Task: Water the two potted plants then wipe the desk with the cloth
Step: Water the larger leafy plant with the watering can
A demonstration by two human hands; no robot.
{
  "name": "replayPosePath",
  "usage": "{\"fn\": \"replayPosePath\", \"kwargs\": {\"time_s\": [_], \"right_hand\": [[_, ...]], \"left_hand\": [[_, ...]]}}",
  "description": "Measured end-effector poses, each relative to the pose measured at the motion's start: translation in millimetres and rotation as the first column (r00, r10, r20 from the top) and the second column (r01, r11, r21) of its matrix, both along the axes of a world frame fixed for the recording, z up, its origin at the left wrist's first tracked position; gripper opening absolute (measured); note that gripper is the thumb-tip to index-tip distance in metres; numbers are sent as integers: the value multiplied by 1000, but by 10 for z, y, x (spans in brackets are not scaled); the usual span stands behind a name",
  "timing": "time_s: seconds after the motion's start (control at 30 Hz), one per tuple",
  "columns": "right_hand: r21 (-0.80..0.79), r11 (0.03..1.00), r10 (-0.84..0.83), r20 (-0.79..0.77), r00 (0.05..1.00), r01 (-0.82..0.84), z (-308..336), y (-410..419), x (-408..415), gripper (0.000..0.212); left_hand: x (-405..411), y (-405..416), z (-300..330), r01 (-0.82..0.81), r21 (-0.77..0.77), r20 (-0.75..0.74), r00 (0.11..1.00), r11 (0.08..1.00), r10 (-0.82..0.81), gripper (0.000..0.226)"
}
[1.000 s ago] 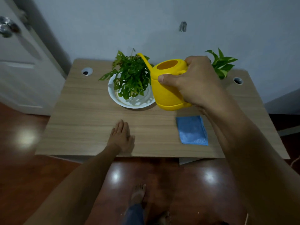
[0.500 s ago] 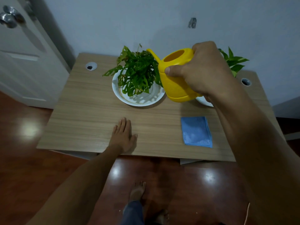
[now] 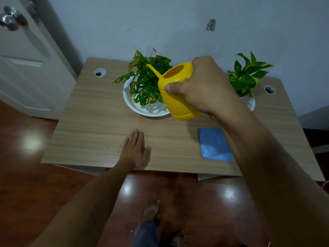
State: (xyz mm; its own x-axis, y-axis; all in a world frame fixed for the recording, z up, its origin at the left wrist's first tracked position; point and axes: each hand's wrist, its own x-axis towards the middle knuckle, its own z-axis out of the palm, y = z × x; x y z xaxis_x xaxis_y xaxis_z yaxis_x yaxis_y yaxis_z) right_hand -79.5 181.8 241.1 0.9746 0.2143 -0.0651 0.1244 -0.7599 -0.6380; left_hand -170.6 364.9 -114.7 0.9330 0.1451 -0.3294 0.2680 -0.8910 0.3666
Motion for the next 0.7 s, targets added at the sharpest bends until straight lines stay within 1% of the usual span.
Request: {"fn": "replayPosePath", "kwargs": {"time_s": [0.2,0.3,0.47,0.6,0.7], "right_hand": [[-3,999,-40,40,998,40,64,59,37,54],[-26,997,-68,69,995,70,81,28,49,53],[-84,992,-92,77,993,98,89,-69,40,54],[-113,989,-83,72,994,91,71,-118,-21,53],[-102,993,-51,50,997,55,50,-104,-67,52]], "left_hand": [[4,3,5,3,-5,-3,1000,1000,-3,86],[2,15,7,10,3,-14,1000,1000,-10,86],[-5,19,12,16,-2,-12,1000,1000,-16,86],[-6,17,18,13,-4,-16,1000,1000,-13,85],[-9,9,24,8,-5,-16,1000,1000,-8,85]]}}
